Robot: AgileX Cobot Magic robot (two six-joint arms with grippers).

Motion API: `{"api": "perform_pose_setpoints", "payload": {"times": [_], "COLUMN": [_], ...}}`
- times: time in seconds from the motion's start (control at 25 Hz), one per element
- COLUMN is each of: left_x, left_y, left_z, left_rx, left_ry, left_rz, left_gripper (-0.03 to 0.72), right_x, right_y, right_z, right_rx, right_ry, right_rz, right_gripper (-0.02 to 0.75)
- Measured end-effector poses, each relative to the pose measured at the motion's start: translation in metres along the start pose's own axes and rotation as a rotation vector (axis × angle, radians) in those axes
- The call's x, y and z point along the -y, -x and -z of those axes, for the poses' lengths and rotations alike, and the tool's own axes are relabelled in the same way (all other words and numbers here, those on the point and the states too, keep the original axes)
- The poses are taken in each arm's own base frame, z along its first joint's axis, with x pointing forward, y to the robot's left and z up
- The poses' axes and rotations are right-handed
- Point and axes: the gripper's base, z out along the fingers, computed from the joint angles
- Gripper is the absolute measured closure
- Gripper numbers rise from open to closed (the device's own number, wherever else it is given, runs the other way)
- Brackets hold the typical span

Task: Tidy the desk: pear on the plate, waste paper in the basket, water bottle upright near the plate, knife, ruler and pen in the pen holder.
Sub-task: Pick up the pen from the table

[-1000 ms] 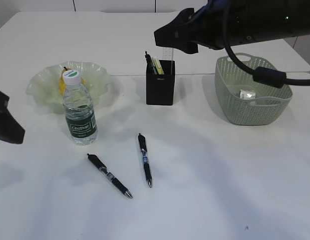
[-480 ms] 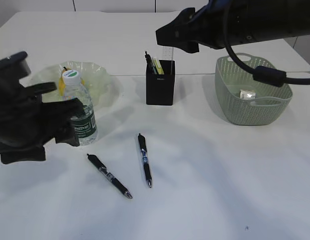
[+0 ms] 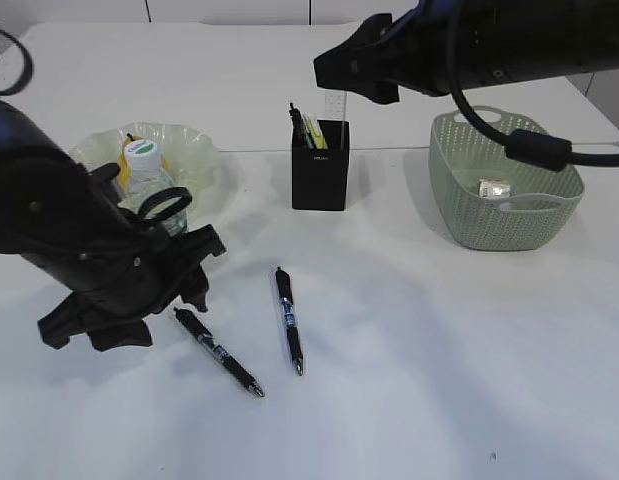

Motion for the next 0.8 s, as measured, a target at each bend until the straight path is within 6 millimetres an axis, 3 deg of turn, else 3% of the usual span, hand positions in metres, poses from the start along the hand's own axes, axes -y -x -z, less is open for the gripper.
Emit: {"api": "perform_pose_setpoints", "payload": {"times": [0.28, 0.44, 0.8], "left_x": [0.030, 0.033, 0.038], "left_y": [0.010, 0.010, -0.026], "left_z": [-0.029, -0.034, -0.054], "left_rx": [0.000, -0.010, -0.137], "left_ry": [-0.003, 0.014, 0.060], "left_rz": [0.017, 0.048, 0.141], "left_gripper": [0.249, 0.249, 0.249], "right_x": [0.001, 0.001, 0.001], "right_y": [0.000, 0.000, 0.000], "right_z": [0.000, 0.000, 0.000], "right_rx": [0.003, 0.003, 0.004], "right_ry": [-0.011, -0.013, -0.015], "right_rz": [0.000, 0.000, 0.000], "right_gripper": [0.365, 0.365, 0.365]}}
